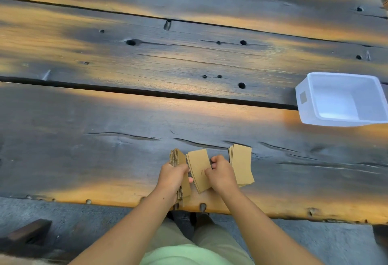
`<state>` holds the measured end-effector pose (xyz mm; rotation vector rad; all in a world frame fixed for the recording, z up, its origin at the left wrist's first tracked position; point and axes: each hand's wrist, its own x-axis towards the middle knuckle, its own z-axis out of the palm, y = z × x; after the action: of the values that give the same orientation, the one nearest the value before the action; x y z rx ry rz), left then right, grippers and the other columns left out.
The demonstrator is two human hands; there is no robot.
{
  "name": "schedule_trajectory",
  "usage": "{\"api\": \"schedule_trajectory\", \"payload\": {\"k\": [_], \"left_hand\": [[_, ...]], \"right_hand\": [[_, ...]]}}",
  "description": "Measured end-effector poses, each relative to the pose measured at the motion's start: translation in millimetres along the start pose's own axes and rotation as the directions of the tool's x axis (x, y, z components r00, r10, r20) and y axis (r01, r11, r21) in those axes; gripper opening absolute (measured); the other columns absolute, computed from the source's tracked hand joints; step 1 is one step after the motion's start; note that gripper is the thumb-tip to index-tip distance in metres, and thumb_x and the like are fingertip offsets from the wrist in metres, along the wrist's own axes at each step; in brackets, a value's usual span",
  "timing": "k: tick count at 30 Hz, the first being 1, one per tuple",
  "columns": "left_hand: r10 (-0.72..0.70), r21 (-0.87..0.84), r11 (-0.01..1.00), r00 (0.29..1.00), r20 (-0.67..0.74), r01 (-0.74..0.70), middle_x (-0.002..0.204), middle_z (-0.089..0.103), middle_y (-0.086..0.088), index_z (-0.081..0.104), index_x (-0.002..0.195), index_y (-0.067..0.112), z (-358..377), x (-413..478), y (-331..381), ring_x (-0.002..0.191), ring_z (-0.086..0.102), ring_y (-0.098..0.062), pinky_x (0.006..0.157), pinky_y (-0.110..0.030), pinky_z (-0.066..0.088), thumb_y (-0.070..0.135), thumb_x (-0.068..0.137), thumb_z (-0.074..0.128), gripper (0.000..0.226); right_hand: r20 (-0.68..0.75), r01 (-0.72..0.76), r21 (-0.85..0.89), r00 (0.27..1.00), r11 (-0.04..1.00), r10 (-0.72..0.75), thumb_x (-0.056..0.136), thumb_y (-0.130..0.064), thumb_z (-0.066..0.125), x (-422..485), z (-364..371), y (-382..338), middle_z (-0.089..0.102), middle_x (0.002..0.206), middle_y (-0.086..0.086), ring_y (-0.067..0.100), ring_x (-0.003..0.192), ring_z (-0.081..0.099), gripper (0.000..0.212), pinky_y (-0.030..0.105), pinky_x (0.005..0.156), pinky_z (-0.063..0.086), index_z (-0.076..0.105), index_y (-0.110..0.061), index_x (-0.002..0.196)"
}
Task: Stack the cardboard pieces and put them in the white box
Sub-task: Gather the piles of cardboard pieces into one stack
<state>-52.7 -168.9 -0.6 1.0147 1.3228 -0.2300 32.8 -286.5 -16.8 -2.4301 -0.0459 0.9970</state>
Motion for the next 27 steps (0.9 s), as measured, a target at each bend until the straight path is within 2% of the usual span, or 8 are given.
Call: {"api": "schedule_trajectory", "payload": {"k": [3, 8, 12, 15, 18, 20, 23, 27], "left_hand": [[-0.001, -0.023, 1.000, 1.000, 0.004, 0.001, 0.085, 0.075, -0.011, 0.064, 0.092, 0.011, 1, 0, -1, 0.054, 0.074, -0.018, 0.052, -0.032, 0.059, 0.005, 0.088, 0.058, 0.009], [-0.048, -0.065, 0.997, 0.999, 0.008, 0.049, 0.102, 0.077, -0.020, 0.058, 0.095, 0.011, -2, 5, 1, 0.070, 0.075, -0.027, 0.070, -0.048, 0.062, 0.006, 0.088, 0.060, 0.009], [-0.076, -0.072, 0.994, 0.996, 0.043, 0.078, 0.106, 0.076, -0.021, 0.061, 0.104, 0.004, -6, 7, -1, 0.073, 0.076, -0.028, 0.076, -0.056, 0.062, 0.006, 0.088, 0.061, 0.016], [-0.077, -0.069, 0.994, 0.995, 0.060, 0.081, 0.103, 0.076, -0.019, 0.059, 0.103, 0.008, -10, 8, 0, 0.069, 0.076, -0.026, 0.072, -0.052, 0.064, 0.006, 0.088, 0.063, 0.015], [-0.056, -0.061, 0.996, 0.992, 0.116, 0.063, 0.092, 0.082, -0.012, 0.058, 0.105, 0.012, -17, 7, 6, 0.067, 0.078, -0.022, 0.062, -0.043, 0.064, 0.007, 0.089, 0.061, 0.017], [-0.037, -0.056, 0.997, 0.987, 0.154, 0.046, 0.086, 0.083, -0.007, 0.058, 0.107, 0.012, -20, 6, 10, 0.071, 0.079, -0.022, 0.065, -0.044, 0.064, 0.008, 0.089, 0.061, 0.019], [0.013, -0.051, 0.999, 0.980, 0.200, -0.003, 0.092, 0.083, -0.008, 0.060, 0.112, 0.010, -29, 4, 19, 0.080, 0.076, -0.025, 0.081, -0.052, 0.062, 0.014, 0.089, 0.068, 0.026], [0.077, -0.058, 0.996, 0.961, 0.266, -0.064, 0.090, 0.082, -0.010, 0.069, 0.107, 0.008, -38, 3, 28, 0.080, 0.077, -0.028, 0.077, -0.049, 0.064, 0.037, 0.088, 0.075, 0.035]], "right_hand": [[0.014, -0.062, 0.053, 0.998, 0.997, 0.061, 0.088, -0.010, 0.058, -1, 5, 2, 0.061, 0.101, 0.002, 0.018, 0.091, 0.056, 0.027, 0.029, 0.077, 0.044, 0.057, -0.011, 0.116], [0.009, -0.108, 0.138, 0.994, 0.984, 0.108, 0.089, -0.007, 0.056, 1, 7, 1, 0.061, 0.089, -0.002, 0.017, 0.087, 0.058, 0.018, 0.028, 0.073, 0.043, 0.060, -0.012, 0.107], [0.045, -0.120, 0.148, 0.992, 0.982, 0.115, 0.088, -0.008, 0.060, 3, 6, 1, 0.062, 0.075, -0.001, 0.013, 0.069, 0.056, 0.014, 0.026, 0.057, 0.042, 0.058, -0.018, 0.078], [0.103, -0.128, 0.186, 0.989, 0.974, 0.110, 0.087, -0.009, 0.065, 2, 1, 0, 0.060, 0.071, -0.001, 0.016, 0.069, 0.057, 0.025, 0.032, 0.068, 0.050, 0.052, -0.019, 0.069], [0.156, -0.125, 0.246, 0.984, 0.961, 0.088, 0.088, -0.007, 0.065, -2, -10, -2, 0.067, 0.084, 0.008, 0.025, 0.083, 0.065, 0.018, 0.045, 0.087, 0.056, 0.055, -0.015, 0.075], [0.211, -0.124, 0.296, 0.976, 0.947, 0.062, 0.089, -0.004, 0.065, -3, -19, -4, 0.067, 0.089, 0.014, 0.029, 0.087, 0.065, 0.012, 0.051, 0.093, 0.055, 0.057, -0.011, 0.083], [0.224, -0.102, 0.345, 0.974, 0.933, 0.024, 0.090, -0.002, 0.064, -6, -30, -13, 0.065, 0.091, 0.017, 0.031, 0.091, 0.065, 0.009, 0.050, 0.094, 0.054, 0.057, -0.007, 0.088], [0.276, -0.112, 0.466, 0.961, 0.878, -0.025, 0.093, 0.002, 0.059, -19, -37, -34, 0.071, 0.106, 0.027, 0.039, 0.104, 0.069, 0.008, 0.047, 0.091, 0.056, 0.061, 0.007, 0.099]]}}
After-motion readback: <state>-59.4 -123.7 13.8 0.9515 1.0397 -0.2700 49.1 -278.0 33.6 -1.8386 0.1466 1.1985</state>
